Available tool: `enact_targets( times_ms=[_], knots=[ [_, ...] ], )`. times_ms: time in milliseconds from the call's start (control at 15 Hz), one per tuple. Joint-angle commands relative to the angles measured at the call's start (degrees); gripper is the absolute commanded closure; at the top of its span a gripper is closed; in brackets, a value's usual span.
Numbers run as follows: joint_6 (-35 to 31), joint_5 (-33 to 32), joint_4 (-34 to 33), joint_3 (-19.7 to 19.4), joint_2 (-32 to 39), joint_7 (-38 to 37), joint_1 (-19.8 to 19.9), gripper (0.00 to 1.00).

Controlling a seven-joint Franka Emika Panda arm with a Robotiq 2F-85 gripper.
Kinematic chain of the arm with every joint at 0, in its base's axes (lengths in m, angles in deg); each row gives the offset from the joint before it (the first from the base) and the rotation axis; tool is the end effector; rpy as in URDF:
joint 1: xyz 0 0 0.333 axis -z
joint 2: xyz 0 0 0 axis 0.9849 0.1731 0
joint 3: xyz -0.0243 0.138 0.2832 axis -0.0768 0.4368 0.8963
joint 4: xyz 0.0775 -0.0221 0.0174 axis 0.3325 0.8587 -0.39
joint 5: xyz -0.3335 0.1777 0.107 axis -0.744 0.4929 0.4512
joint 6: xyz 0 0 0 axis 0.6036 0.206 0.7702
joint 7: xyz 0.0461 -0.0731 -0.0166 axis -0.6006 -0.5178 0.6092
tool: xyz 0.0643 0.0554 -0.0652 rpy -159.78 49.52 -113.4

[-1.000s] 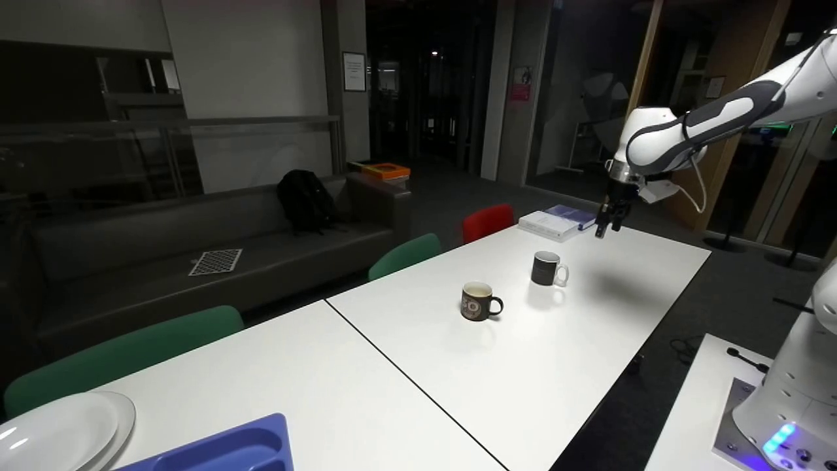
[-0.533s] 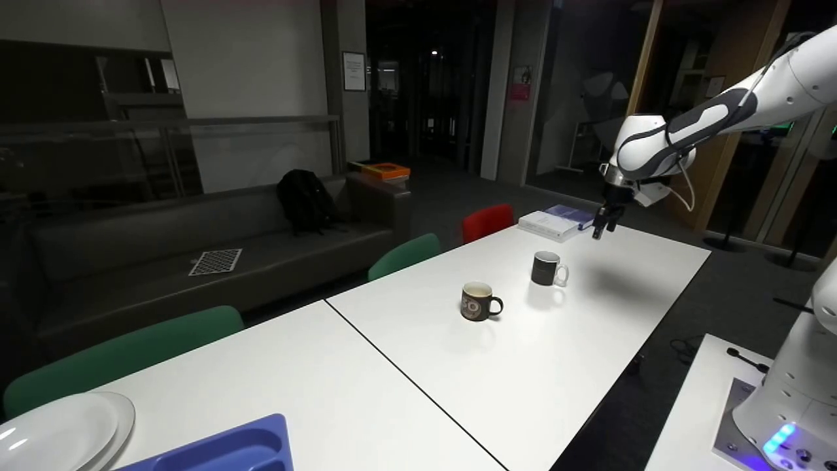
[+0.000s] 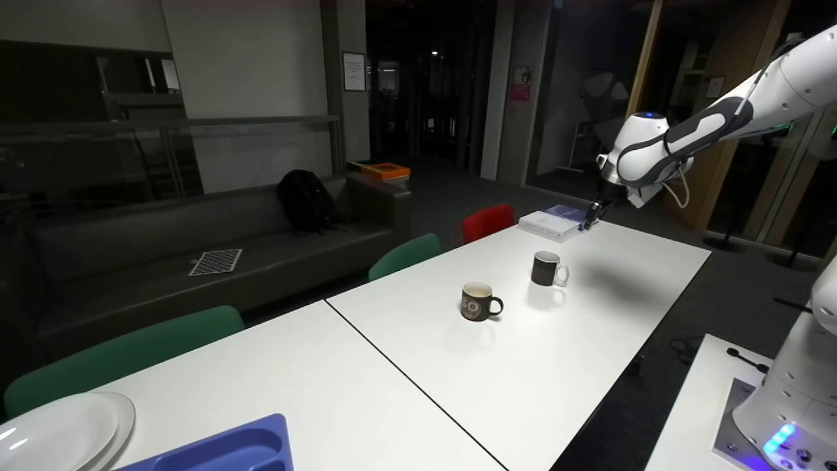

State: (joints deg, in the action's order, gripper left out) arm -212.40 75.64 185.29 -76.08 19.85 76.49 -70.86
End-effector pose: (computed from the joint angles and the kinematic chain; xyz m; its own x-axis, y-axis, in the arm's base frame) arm 0.4652 -0.2006 0.3893 0.9619 0.0369 0.2709 -0.0149 -0.9823 0.1868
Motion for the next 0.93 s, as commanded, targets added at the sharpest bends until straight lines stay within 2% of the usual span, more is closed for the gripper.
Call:
enact_targets(
  times_ms=[0,133,400,533,867],
  knots=[
    [-7.6,-5.0,-0.1,0.2,2.9,1.7,2.0,0.00],
    [-10.9,-5.2,-0.4,0.0,4.9,4.4,2.0,0.00],
    [-16.5,-1.0,-0.4,-0.1,8.5,13.0,1.0,0.00],
    [-18.4,3.1,-0.1,0.7,9.9,18.4,1.1,0.00],
    [-18.5,19.4,-0.4,5.2,12.2,35.1,2.3,0.00]
  ],
)
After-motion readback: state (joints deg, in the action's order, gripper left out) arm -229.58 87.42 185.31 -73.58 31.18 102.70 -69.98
